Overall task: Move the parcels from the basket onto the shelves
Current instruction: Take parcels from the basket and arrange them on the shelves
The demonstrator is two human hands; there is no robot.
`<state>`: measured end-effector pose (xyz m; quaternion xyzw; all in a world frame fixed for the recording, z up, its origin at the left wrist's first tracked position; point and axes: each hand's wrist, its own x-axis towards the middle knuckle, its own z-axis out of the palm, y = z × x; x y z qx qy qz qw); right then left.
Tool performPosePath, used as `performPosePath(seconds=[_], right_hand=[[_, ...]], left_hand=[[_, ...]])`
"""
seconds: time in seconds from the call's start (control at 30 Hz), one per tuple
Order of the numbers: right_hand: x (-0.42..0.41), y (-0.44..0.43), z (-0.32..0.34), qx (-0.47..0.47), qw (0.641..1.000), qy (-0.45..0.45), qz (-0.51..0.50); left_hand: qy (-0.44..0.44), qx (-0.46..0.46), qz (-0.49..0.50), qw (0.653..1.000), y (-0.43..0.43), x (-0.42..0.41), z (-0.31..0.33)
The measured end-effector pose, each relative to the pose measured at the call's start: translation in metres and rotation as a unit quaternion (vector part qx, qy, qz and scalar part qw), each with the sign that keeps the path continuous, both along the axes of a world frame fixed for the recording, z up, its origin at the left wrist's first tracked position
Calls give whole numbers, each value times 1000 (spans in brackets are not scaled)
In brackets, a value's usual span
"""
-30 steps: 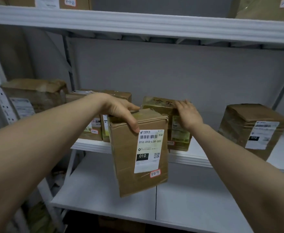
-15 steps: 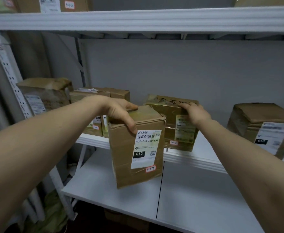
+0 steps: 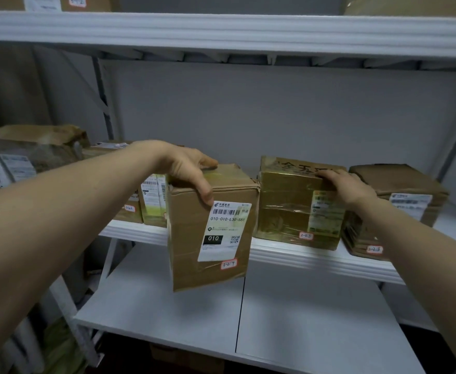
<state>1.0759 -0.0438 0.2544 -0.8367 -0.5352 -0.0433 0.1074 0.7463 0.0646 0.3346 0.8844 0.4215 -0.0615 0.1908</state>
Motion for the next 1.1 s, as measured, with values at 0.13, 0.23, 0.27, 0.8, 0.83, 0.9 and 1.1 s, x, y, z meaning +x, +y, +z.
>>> performPosePath(seconds=[0.13, 0.23, 0.27, 0.8, 0.83, 0.9, 1.1], right_hand=[[-20, 5, 12, 38, 996, -86, 10], [-67, 13, 33, 224, 953, 119, 165], [-86, 15, 40, 243, 915, 232, 222], [-168, 69, 13, 40, 982, 36, 182], [-169, 70, 15, 35, 983, 33, 178], [-169, 70, 18, 30, 985, 29, 170], [-172, 71, 21, 22, 990, 21, 135]], left_hand=[[-8, 21, -6, 1000, 7, 2, 15], [-22, 33, -10, 999, 15, 5, 25], [-24, 38, -13, 999, 18, 6, 26], [-53, 71, -39, 995, 65, 16, -22], [-127, 16, -24, 991, 65, 13, -21], [-319, -22, 26, 947, 71, 6, -20], [-89, 324, 92, 937, 120, -15, -42]])
